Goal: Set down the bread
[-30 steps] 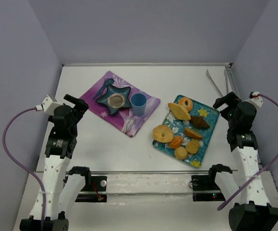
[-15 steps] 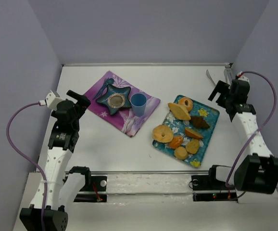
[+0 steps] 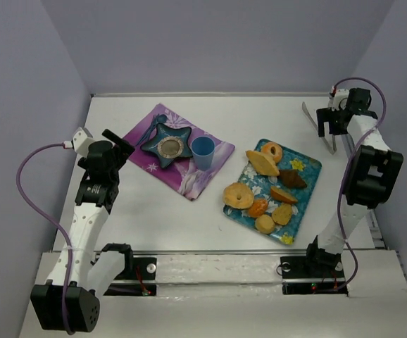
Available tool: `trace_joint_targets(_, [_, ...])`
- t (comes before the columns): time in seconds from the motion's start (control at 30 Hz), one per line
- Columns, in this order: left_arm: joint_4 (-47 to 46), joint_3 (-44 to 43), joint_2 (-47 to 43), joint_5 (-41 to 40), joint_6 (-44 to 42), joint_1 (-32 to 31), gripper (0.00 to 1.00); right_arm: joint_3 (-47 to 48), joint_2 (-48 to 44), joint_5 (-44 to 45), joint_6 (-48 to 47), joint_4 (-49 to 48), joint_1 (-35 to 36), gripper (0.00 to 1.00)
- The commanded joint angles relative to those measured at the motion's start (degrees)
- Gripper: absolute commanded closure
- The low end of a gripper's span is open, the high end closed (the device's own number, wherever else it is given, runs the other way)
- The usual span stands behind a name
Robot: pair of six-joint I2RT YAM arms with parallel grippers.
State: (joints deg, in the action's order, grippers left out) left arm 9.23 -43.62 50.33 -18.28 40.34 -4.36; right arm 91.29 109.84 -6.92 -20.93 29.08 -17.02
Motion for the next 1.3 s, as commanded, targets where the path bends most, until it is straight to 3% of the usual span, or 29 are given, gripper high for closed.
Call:
trace_joint_targets(0.0, [-1.06,-1.12,-0.14,-3.86,-0.44,1.02,0.01,7.31,4.40,-3.64,-16.06,6.42,-1.18,0.02])
trace_joint_targets(0.2, [-0.97,-0.77,0.47,-4.30,0.09,1.99,0.01,12.15,10.38,0.23,-20.91,7.22,-1.70,0.02])
trace_joint_targets(0.33, [-1.15,-0.86,1.62,-5.18,0.27,2.69,0.01,15.67,14.95,-3.97,-21.52,8.88,-1.71,0.02])
trace_joint_targets(0.83, [0.34,-3.14,6.80,-5.45,0.44,5.68,0.01,29.03,29.28,-6.26,-14.05,13.28,-1.71,0.03])
trace_joint_targets(1.0, [1.31,-2.97,6.01,-6.15,0.71,5.94,0.01,29.39,30.87,-10.39,-12.65,13.37,-1.71,0.10])
trace_joint_targets(1.13, [1.84,-2.79,4.70,-6.94,0.97,5.94,0.01,30.09,31.48,-7.94,-11.86,13.37,-1.71,0.15])
trace_joint_targets(1.23, [1.75,-2.44,3.56,-7.03,1.06,6.03,0.01,29.74,31.49,-7.32,-11.59,13.28,-1.71,0.29])
trace_joint_targets(1.27, [1.84,-2.53,3.38,-7.03,1.06,6.03,0.01,29.48,31.14,-7.41,-11.77,13.28,-1.71,0.43])
